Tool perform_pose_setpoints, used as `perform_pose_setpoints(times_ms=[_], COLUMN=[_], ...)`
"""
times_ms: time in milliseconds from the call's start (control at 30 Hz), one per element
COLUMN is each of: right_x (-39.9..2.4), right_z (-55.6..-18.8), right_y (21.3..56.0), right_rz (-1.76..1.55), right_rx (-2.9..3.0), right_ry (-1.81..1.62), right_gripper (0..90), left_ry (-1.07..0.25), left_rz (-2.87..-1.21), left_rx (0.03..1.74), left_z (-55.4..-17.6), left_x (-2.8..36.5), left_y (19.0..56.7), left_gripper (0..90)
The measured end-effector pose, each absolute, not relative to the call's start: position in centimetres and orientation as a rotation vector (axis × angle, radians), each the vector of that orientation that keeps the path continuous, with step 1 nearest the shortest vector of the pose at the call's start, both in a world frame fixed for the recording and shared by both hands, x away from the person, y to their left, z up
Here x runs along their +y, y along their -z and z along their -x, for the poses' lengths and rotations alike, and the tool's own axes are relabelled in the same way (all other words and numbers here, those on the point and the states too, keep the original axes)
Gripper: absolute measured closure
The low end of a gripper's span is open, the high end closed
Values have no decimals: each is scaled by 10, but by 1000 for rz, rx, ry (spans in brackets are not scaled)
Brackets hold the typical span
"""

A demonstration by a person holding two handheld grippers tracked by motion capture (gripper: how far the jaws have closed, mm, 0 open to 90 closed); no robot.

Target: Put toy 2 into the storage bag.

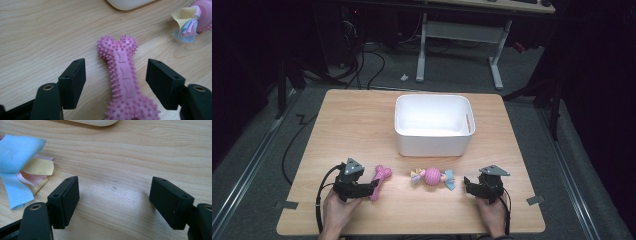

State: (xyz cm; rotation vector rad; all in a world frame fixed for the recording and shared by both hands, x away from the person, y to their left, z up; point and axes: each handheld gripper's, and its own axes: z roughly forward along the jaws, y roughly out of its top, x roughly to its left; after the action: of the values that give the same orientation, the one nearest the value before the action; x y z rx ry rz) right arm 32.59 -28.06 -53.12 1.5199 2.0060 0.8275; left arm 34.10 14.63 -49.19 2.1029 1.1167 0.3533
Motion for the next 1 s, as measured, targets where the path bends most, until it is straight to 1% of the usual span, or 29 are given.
perform_pose_setpoints(times_ms=[33, 233, 467, 733, 1000], right_x=[-280, -281, -280, -280, -280], right_z=[-326, -326, -325, -325, -325], right_y=[531, 531, 531, 531, 531], right_rz=[-1521, -1510, -1513, -1512, -1512], right_rx=[2006, 2011, 2013, 2012, 2012], right_ry=[-829, -831, -831, -832, -832], right_gripper=[242, 242, 242, 242, 242], left_ry=[-336, -330, -335, -314, -314], left_rz=[-2113, -2166, -2200, -2234, -2268], left_rx=[1123, 1138, 1164, 1193, 1206], left_z=[-344, -349, -353, -356, -356], left_x=[141, 131, 126, 121, 118], left_y=[494, 499, 504, 509, 511], left_gripper=[341, 351, 358, 393, 495])
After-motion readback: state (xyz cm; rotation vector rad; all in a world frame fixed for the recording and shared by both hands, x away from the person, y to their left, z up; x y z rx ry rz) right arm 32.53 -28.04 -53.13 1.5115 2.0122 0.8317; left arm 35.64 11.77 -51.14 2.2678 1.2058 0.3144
